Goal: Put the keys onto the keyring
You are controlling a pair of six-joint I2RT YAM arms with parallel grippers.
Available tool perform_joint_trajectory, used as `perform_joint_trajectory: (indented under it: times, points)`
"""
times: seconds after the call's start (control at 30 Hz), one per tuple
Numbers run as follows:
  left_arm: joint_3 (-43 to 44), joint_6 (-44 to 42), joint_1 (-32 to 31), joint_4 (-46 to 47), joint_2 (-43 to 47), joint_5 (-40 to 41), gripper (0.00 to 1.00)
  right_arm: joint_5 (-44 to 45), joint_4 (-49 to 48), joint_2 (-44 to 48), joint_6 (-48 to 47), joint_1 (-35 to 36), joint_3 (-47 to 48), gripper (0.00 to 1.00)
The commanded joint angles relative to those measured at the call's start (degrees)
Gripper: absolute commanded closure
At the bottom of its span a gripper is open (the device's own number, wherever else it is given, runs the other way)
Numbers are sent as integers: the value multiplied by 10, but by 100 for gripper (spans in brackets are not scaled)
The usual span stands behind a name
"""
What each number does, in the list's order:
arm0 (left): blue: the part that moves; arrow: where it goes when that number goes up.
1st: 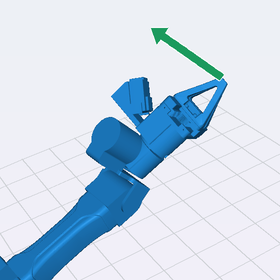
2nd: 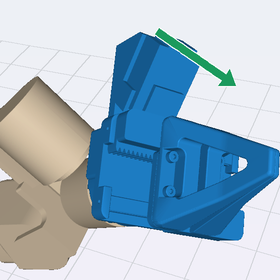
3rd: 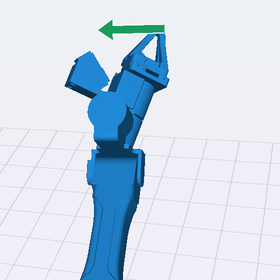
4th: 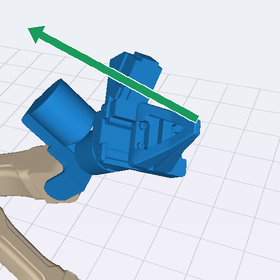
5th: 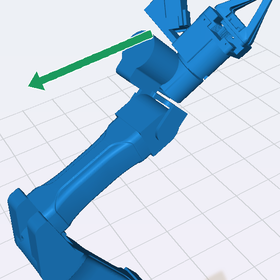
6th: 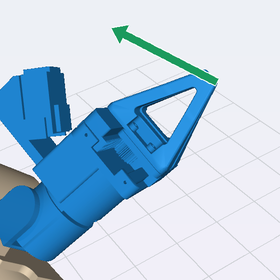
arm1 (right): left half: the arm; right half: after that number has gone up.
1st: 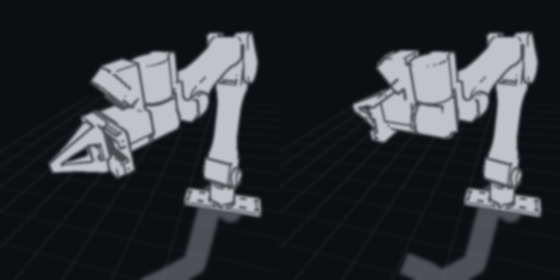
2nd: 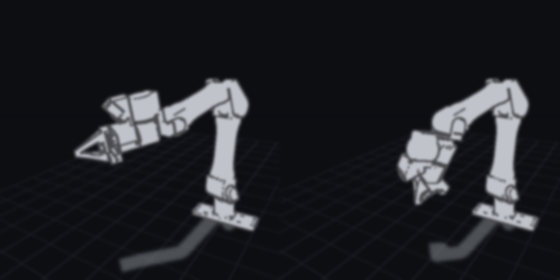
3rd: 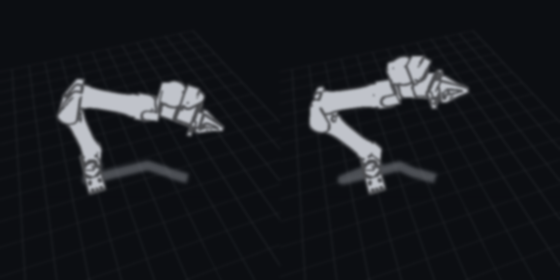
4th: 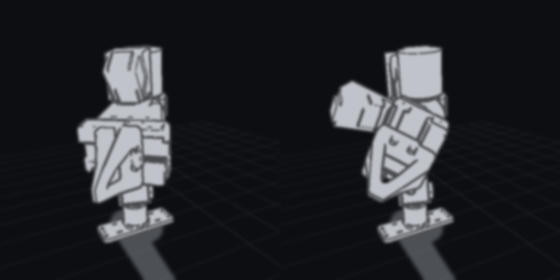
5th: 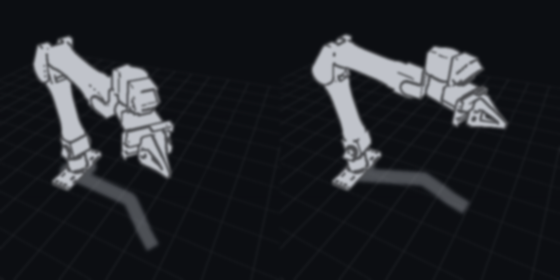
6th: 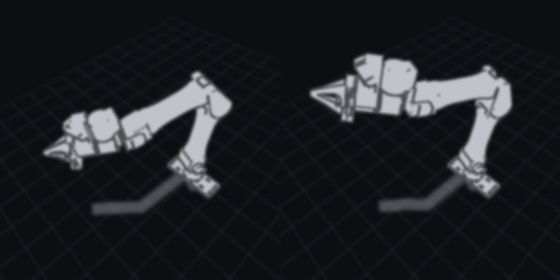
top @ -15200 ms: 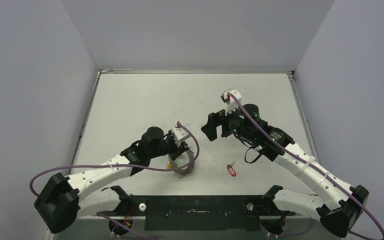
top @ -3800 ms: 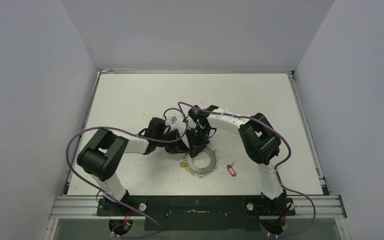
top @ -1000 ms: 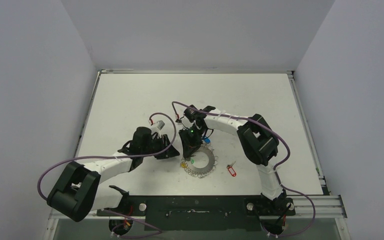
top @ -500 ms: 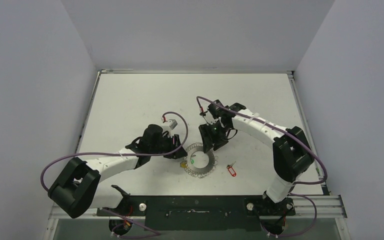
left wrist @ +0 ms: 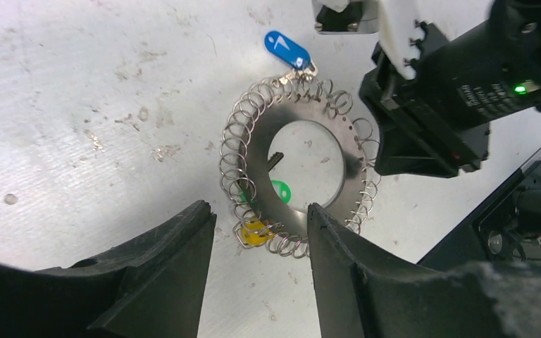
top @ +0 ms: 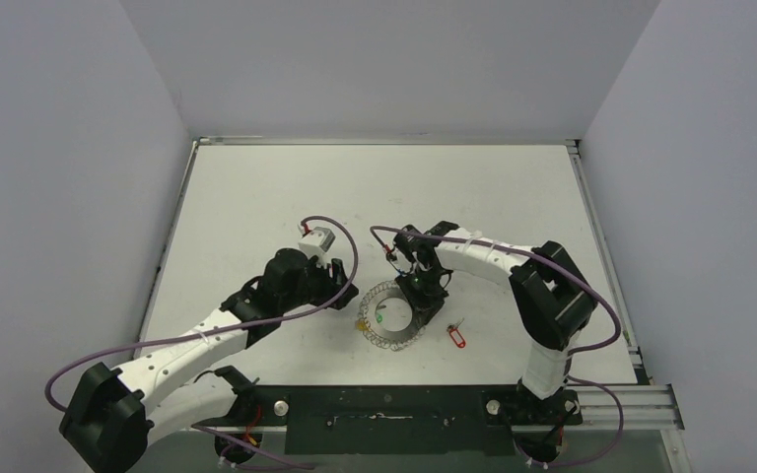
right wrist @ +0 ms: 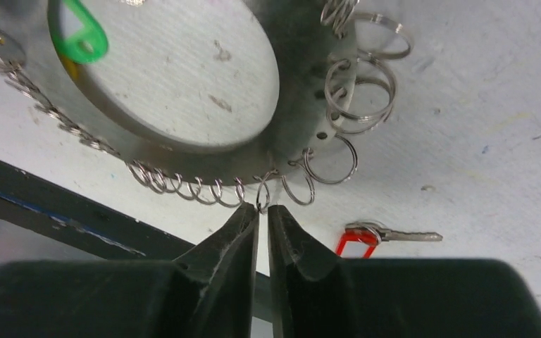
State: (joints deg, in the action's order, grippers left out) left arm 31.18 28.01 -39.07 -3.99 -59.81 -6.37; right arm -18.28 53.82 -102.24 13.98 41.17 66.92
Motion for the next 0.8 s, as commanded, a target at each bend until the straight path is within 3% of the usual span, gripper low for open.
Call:
perform_joint_trajectory:
  times: [0.0, 0.07, 0.37, 0.4, 0.47, 0.57, 0.77]
  points:
    - [-14, -5, -2, -14, 57, 50, 50, 30, 1, -26, -6, 1, 67, 92]
    - [-21, -3, -2, -21, 77, 59, 50, 39, 14, -45, -17, 1, 99, 100]
    - [-34, 20, -2, -46, 103, 79, 50, 87, 57, -82, -47, -3, 204, 100]
    - [-34, 23, -2, -47, 102, 80, 50, 88, 60, -79, -46, -3, 204, 98]
    - [-35, 30, -2, -49, 101, 81, 50, 88, 65, -70, -42, -5, 195, 82]
    - [-35, 37, -2, -49, 97, 81, 50, 71, 60, -43, -23, -10, 155, 66]
    - [-36, 45, -2, -46, 90, 82, 50, 13, 22, 6, 26, -36, 52, 57]
